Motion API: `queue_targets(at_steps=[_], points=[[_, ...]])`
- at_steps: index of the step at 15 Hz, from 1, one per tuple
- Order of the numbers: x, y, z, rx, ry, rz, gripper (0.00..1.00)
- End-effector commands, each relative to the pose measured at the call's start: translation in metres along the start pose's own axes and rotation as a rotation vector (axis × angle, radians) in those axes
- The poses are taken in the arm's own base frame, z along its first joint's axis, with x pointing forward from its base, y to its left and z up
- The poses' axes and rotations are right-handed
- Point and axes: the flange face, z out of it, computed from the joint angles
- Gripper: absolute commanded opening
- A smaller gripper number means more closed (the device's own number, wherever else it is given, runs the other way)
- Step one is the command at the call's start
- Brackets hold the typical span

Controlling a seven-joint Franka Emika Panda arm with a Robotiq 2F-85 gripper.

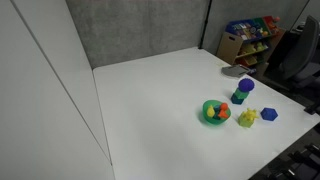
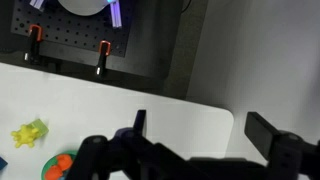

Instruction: Pick up the orange toy from the green bowl and put it on the blue block

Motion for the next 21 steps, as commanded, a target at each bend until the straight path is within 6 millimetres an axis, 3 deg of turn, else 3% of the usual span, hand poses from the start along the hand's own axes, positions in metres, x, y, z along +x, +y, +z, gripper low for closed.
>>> queue_targets(at_steps=[1, 6, 11, 17, 21], points=[[0.000, 0.000, -0.001, 0.000, 0.000, 0.000, 1.00], [0.000, 0.000, -0.001, 0.000, 0.000, 0.000, 1.00], [0.021, 0.008, -0.013, -0.046, 0.023, 0.036, 1.00], [0.067, 0.039, -0.038, -0.100, 0.077, 0.104, 1.00], [0.106, 0.068, -0.042, -0.127, 0.117, 0.128, 1.00]])
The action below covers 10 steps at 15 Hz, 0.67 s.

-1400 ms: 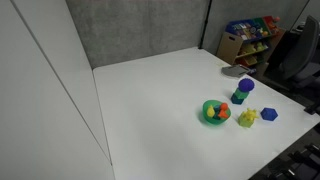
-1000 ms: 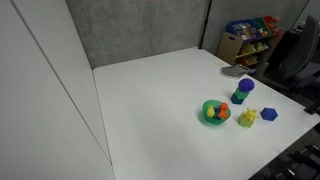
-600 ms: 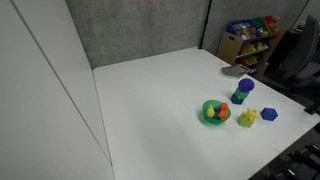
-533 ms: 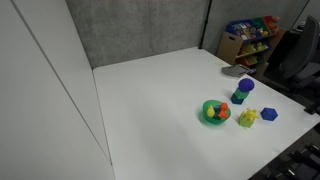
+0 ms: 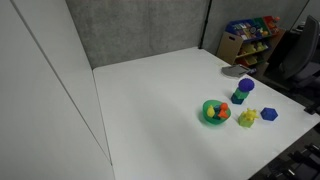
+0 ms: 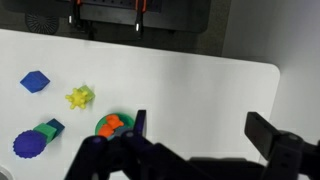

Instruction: Pick up the orange toy from the green bowl and put it on the blue block

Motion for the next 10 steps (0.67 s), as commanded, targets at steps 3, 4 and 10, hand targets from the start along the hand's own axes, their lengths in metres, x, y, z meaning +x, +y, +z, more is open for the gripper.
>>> queue_targets(at_steps=[3, 4, 10], points=[[0.060, 0.034, 0.006, -0.034, 0.031, 0.020, 1.00], [0.070, 0.041, 0.012, -0.033, 0.029, 0.024, 1.00], [0.116, 0.085, 0.053, -0.041, 0.042, 0.073, 1.00]])
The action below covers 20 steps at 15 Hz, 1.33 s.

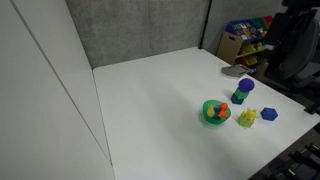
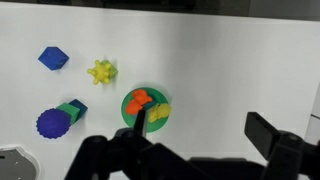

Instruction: Pick up the orange toy from the green bowl and put it on the blue block

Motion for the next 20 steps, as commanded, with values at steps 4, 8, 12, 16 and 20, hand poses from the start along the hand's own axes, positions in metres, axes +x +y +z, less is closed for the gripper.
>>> queue_targets(at_steps=[4, 8, 12, 16, 20], points=[[0.042, 0.050, 0.051, 0.014, -0.018, 0.049, 1.00], [0.065, 0.085, 0.099, 0.012, -0.016, 0.119, 1.00], [0.088, 0.101, 0.152, -0.013, -0.019, 0.170, 1.00], [0.111, 0.101, 0.194, -0.037, -0.028, 0.163, 1.00], [0.130, 0.105, 0.227, -0.045, -0.038, 0.201, 1.00]])
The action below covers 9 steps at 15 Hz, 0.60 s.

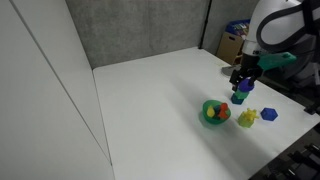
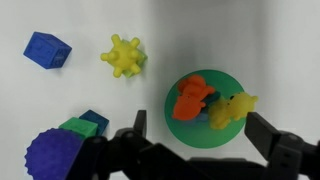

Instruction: Pick up the orange toy from the green bowl and put it on the blue block

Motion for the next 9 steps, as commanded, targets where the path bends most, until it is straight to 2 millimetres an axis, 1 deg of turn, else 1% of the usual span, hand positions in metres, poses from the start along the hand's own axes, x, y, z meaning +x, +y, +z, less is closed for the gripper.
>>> queue_targets(at_steps=[1, 5, 9], points=[[0.026, 0.000, 0.020, -0.028, 0.005, 0.056, 1.00], [0.044, -0.004, 0.049, -0.051, 0.000, 0.120, 1.00], [0.056, -0.013, 0.082, -0.068, -0.027, 0.167, 1.00]])
